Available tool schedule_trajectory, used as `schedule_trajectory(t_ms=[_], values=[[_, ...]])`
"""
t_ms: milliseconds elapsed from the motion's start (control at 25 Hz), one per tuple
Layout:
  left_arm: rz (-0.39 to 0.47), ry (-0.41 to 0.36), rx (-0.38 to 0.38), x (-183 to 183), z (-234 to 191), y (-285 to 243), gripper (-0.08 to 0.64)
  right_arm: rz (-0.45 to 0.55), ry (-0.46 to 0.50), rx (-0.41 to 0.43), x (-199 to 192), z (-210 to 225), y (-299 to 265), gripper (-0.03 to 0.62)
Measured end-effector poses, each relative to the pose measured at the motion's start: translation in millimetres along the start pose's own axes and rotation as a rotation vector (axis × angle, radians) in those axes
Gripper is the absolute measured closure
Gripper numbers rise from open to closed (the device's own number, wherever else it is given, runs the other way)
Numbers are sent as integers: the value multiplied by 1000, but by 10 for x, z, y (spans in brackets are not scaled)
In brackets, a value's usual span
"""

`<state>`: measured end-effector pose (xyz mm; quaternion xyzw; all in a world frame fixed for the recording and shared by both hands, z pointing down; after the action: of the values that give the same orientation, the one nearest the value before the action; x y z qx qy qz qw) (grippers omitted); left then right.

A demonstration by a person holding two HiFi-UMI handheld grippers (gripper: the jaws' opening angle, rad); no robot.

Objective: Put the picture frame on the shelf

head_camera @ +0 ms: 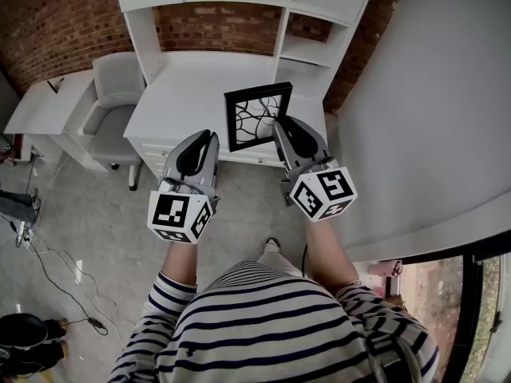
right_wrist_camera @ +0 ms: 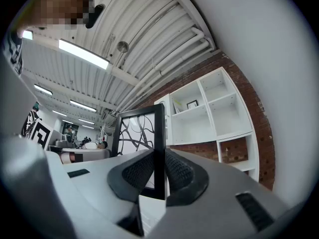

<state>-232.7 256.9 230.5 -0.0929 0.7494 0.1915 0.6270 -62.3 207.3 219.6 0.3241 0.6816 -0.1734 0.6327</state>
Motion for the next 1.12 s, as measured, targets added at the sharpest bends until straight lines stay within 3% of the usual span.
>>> schedule_trajectory(t_ms=[720,1120], values=[[-5,6,-11,-65,5,-62,514,23,-29,-18,-40,54,2,528],[-16,21,-33,-196,85,-405,514,40,-64,-62,-136,436,5,528]])
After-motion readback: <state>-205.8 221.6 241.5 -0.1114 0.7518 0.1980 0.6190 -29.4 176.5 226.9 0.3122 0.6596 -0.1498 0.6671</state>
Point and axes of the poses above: the fingertips, and each gripper's own axes: y backward along the fingers, z to its right, x out of its top, the point moved 4 cm from there along y, backward along the fingers, and after that the axes turned 9 degrees about y, right-handed, at the moved point
